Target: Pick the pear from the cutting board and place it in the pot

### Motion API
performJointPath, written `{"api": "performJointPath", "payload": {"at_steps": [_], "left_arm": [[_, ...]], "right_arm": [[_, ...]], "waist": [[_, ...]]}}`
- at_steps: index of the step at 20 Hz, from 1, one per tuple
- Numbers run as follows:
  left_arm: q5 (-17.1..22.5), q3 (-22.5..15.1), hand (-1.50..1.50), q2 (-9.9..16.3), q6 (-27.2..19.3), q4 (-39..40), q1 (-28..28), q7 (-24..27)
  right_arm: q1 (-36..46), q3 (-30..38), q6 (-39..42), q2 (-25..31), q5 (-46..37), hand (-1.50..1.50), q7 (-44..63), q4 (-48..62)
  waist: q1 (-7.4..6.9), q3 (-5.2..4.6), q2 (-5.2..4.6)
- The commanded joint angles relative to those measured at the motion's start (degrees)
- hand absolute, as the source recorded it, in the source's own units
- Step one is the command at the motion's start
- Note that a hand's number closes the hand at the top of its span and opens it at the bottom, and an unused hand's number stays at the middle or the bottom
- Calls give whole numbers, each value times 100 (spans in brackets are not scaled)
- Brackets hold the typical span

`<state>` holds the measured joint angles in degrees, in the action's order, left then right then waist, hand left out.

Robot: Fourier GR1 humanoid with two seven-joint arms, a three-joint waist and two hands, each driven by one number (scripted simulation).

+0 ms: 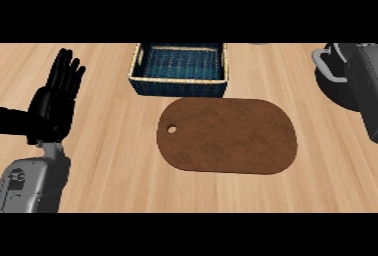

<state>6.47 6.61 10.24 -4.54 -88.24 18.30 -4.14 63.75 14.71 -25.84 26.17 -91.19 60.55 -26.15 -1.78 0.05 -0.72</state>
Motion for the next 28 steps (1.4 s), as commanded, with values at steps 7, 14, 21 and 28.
{"api": "performJointPath", "payload": {"at_steps": [7, 14, 21, 28], "left_arm": [[-69, 9, 0, -23, 80, 193, -103, 298], [-2, 31, 0, -39, 132, 98, -194, 330], [-186, -177, 0, -186, -72, -106, -153, 136], [-90, -52, 0, -70, -46, -59, 94, -75]], "right_arm": [[-576, 528, -1017, 494, 409, 150, -482, 467], [-697, 984, -875, 762, 910, 150, -1048, 1165], [-1160, 2177, -1472, 596, 2503, -150, -2595, 1122], [-788, 2101, -1808, 411, 2669, -150, -3474, 897]], "waist": [[49, 1, 7], [-44, 6, -25], [-74, 33, -50], [-76, 14, -13]]}}
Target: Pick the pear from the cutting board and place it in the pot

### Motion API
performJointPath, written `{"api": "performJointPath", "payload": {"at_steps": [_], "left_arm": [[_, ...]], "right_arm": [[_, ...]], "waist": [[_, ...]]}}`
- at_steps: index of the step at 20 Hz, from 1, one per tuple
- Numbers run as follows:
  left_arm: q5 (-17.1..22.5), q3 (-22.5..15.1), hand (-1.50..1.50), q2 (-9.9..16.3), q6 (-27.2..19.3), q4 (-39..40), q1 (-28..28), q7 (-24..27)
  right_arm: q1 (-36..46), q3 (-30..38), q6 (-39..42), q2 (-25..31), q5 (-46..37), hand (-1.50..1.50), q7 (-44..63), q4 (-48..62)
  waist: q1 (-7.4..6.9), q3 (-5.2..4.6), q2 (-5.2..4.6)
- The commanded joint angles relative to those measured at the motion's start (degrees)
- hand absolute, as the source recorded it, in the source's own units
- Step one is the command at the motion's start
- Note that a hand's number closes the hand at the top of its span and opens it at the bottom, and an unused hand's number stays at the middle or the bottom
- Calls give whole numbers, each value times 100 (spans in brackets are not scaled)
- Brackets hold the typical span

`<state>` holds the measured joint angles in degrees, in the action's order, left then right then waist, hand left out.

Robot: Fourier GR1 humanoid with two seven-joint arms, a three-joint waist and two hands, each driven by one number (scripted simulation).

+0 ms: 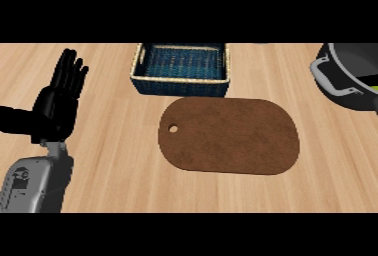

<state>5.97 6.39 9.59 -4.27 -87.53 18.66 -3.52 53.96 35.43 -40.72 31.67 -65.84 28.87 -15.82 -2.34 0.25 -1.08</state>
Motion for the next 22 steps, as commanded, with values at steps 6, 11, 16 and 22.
{"api": "performJointPath", "payload": {"at_steps": [6, 11, 16, 22], "left_arm": [[94, 20, 0, -5, 165, -71, -305, 171], [-4, 35, 0, -46, -80, -105, -178, -89], [-31, 57, 0, -54, -53, -50, -290, 64], [16, 109, 0, -2, -79, -458, -486, -177]], "right_arm": [[3, 756, -1282, -237, 1120, -150, -1163, -497], [-124, 1221, -1252, -228, 2091, -150, -1967, -1151], [-740, 1472, -1033, -151, 2953, -150, -2905, -1788], [-1737, 1435, -735, -769, 3863, -150, -3345, -3268]], "waist": [[-20, -4, 7], [168, -11, 88], [244, -18, 102], [293, -27, 144]]}}
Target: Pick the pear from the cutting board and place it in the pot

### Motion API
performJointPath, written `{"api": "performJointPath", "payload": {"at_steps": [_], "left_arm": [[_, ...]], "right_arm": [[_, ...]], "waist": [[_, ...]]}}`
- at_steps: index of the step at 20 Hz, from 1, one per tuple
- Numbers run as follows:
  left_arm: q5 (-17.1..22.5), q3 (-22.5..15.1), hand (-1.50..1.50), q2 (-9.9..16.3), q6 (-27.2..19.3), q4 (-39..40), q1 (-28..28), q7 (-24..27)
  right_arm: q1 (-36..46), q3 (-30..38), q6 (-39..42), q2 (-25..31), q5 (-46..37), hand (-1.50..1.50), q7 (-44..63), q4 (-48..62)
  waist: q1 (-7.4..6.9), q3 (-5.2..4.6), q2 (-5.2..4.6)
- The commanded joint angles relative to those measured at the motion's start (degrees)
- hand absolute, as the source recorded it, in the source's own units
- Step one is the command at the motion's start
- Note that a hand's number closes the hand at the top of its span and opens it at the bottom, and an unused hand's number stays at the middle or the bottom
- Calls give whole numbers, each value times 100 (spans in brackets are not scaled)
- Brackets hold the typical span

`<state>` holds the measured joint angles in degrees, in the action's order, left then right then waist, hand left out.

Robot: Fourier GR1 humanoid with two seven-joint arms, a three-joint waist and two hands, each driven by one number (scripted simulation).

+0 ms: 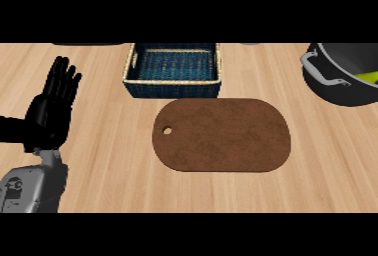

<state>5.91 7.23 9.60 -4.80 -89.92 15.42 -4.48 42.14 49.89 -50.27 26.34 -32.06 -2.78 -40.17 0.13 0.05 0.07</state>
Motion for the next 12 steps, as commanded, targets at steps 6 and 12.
{"api": "performJointPath", "payload": {"at_steps": [6, 12], "left_arm": [[15, 12, 0, -16, 73, -78, -126, 96], [-209, -120, 0, -224, -104, 457, 114, 346]], "right_arm": [[-1609, -25, 479, -223, 1062, -150, -129, -1623], [-2779, -225, 882, -477, 1226, -150, 406, -3200]], "waist": [[16, -4, 7], [45, -7, 1]]}}
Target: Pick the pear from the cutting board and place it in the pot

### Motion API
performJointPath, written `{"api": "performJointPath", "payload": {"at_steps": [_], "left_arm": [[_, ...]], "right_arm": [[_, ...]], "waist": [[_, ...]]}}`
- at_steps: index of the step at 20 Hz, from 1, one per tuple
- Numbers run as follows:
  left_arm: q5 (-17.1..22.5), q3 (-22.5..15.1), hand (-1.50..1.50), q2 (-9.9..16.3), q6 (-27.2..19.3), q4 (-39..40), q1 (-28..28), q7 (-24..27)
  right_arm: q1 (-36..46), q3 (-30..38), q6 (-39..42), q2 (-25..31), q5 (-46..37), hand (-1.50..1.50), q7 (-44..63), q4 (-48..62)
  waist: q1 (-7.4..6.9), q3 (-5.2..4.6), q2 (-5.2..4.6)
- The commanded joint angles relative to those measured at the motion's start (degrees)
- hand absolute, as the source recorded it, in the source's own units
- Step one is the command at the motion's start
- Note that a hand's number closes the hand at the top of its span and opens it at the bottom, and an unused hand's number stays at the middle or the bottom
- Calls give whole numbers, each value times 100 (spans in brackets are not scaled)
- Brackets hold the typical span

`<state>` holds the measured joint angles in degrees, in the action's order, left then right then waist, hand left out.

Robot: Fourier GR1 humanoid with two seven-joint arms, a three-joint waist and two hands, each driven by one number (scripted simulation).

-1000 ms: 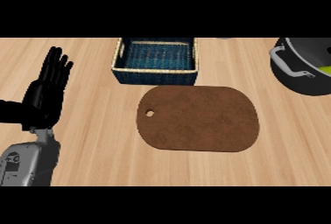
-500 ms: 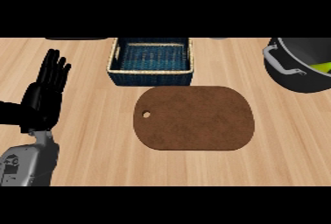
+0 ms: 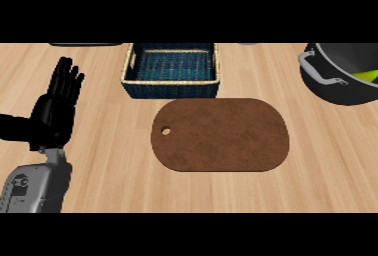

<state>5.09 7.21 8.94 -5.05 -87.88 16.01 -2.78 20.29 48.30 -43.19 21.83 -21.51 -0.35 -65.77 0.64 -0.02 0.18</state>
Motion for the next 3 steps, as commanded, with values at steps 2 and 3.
{"api": "performJointPath", "payload": {"at_steps": [2, 3], "left_arm": [[-28, -88, 0, -42, -119, -457, -96, -380], [-94, -29, 0, -35, -61, 166, 168, 16]], "right_arm": [[-1199, 76, 390, -255, 366, -150, 372, -1423], [-1189, -79, 226, -292, 307, -150, 443, -1398]], "waist": [[16, -1, 16], [-11, 0, -10]]}}
